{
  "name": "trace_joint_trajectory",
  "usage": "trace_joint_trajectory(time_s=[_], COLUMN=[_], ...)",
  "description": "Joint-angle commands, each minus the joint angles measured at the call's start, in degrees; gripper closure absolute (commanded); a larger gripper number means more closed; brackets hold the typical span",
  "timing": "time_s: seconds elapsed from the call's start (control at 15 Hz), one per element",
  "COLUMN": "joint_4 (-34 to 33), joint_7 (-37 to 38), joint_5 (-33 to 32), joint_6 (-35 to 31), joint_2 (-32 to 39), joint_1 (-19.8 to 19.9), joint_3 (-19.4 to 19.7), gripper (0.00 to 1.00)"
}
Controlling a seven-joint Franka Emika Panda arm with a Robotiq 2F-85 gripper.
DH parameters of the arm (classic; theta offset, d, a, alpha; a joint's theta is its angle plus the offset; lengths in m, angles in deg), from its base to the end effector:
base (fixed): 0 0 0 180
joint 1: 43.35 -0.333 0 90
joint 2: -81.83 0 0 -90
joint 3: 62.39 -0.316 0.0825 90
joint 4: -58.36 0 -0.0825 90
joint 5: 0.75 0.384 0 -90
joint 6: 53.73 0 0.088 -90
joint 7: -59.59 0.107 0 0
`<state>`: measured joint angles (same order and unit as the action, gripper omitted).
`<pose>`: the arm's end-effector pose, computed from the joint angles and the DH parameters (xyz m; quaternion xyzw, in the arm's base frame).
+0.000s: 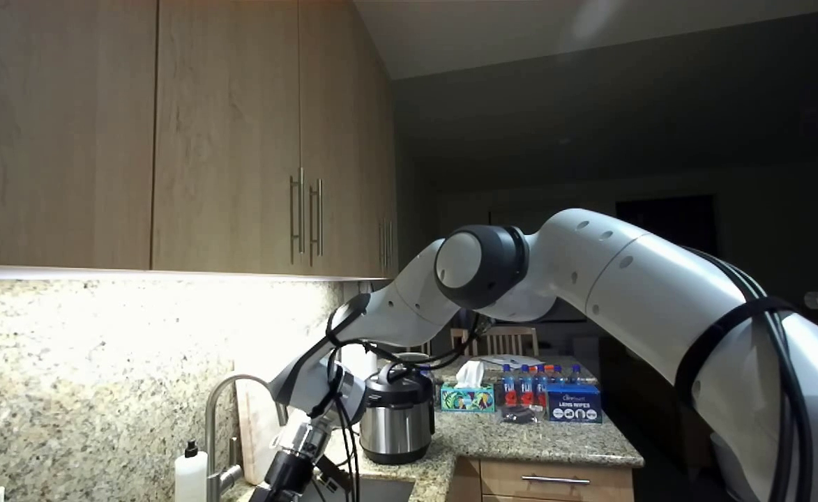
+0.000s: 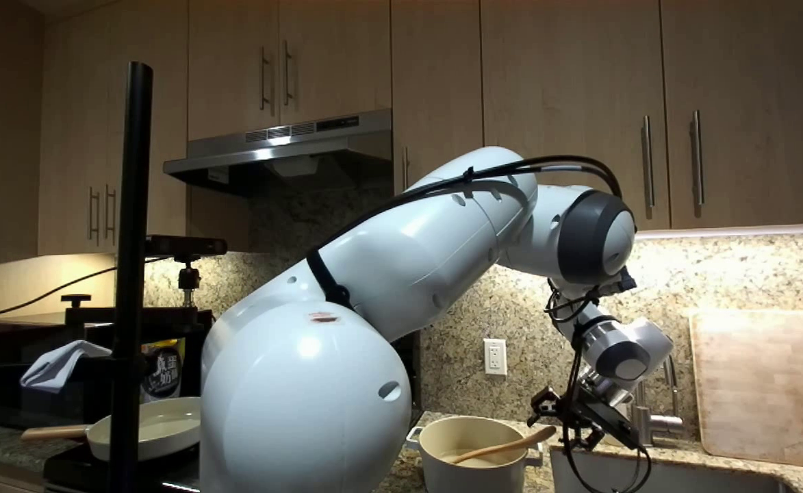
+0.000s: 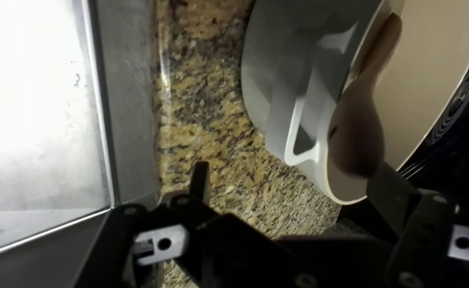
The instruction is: Use the spatula to stir the pot
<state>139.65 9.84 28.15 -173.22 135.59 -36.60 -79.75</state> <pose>0.6923 0.1167 0.1447 -0.8900 -0.2992 0.0033 0.3439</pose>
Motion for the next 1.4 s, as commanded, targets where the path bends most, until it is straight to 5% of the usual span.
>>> trace_joint_trajectory(time_s=[0.0,0.93,1.0,1.07,1.33], joint_4=[7.1,17.1,17.4,17.3,18.5], joint_7=[-3.7,-13.3,-13.9,-14.5,-15.6], joint_5=[3.3,14.2,14.7,15.2,17.1], joint_6=[-3.6,-8.3,-8.3,-7.9,-7.9], joint_2=[-2.4,-9.7,-10.1,-10.1,-10.7], joint_1=[2.5,6.4,6.1,5.9,5.3], joint_3=[-2.3,-1.7,-1.5,-1.4,-0.9], gripper=[0.00,0.00,0.07,0.26,0.53])
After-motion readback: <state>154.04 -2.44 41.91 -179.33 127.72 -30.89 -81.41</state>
